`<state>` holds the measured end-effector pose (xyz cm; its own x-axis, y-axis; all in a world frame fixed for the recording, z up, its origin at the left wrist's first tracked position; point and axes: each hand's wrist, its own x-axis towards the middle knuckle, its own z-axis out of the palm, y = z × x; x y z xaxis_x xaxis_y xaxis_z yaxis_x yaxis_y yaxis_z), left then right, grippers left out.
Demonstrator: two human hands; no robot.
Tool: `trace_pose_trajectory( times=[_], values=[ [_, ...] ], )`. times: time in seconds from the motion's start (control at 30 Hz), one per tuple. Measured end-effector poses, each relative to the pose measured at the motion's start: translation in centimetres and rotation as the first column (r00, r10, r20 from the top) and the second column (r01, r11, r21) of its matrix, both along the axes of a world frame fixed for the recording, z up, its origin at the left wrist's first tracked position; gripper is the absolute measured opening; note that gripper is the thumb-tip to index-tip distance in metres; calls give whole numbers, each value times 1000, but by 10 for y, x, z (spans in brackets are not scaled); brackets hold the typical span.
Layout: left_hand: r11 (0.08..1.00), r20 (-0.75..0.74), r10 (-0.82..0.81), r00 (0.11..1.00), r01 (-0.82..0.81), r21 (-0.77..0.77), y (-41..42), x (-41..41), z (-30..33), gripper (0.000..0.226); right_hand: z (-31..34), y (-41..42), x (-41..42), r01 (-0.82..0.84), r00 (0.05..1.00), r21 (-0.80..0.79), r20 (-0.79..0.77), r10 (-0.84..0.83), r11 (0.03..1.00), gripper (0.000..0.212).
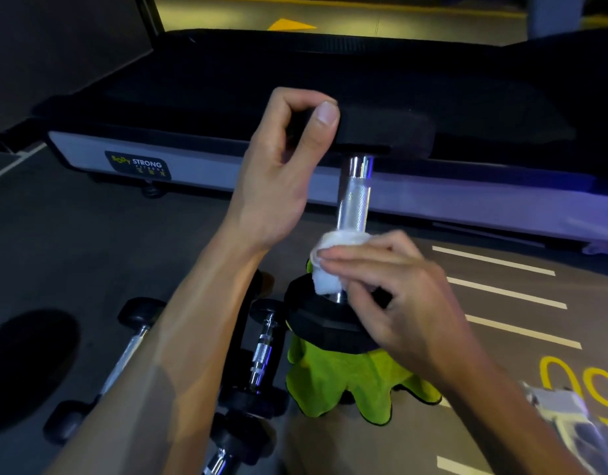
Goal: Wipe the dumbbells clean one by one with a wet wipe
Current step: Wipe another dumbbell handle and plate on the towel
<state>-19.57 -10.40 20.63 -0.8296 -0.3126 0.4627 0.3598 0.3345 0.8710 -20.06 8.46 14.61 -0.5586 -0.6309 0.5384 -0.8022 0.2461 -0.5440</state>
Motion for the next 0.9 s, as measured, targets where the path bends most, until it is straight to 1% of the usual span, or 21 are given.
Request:
trace_pose_trajectory(
  times=[0.1,0.13,0.2,0.3,0.37,0.43,0.53,0.57,0.6,0.73,0.83,0.9],
  values=[
    [1000,-8,-14,1000,14,-19,1,2,0,17,20,-9,-18,65,996,-62,-64,-69,996,35],
    [1000,-14,-18,1000,17,-23,1,3,0,17,24,-12,-22,85,994,-99,-59,-91,991,34],
    [1000,-20,-16,1000,16,-21,0,5,0,20,22,-14,-20,71,997,-143,-25,-75,987,33],
    [1000,-23,-19,1000,19,0,0,6,-1,23,3,-1,-5,-6,996,-104,83,15,995,30],
    [999,-22,-35,999,35,10,-1,5,-2,21,-2,9,-4,-42,979,-34,198,48,999,28],
    [999,-14,-41,999,41,18,-2,5,-2,16,2,10,-11,-62,966,-8,251,62,998,29],
    [999,1,-47,999,47,23,-1,2,-1,13,12,3,-19,3,974,-140,223,28,990,34],
    [998,8,-53,999,53,28,-2,1,0,12,11,2,-19,22,972,-178,235,21,984,34],
    [997,14,-62,998,62,35,-2,1,0,11,8,2,-17,24,966,-189,258,26,982,33],
    [991,48,-89,995,83,105,-5,1,4,10,-7,14,-5,-23,914,-78,403,53,997,31],
    [982,74,-106,992,92,167,-5,-1,4,12,-9,18,-3,64,878,-113,478,-2,992,31],
    [972,81,-138,987,120,201,-5,-1,3,14,-8,16,-1,141,832,-175,554,-21,974,24]
  ],
)
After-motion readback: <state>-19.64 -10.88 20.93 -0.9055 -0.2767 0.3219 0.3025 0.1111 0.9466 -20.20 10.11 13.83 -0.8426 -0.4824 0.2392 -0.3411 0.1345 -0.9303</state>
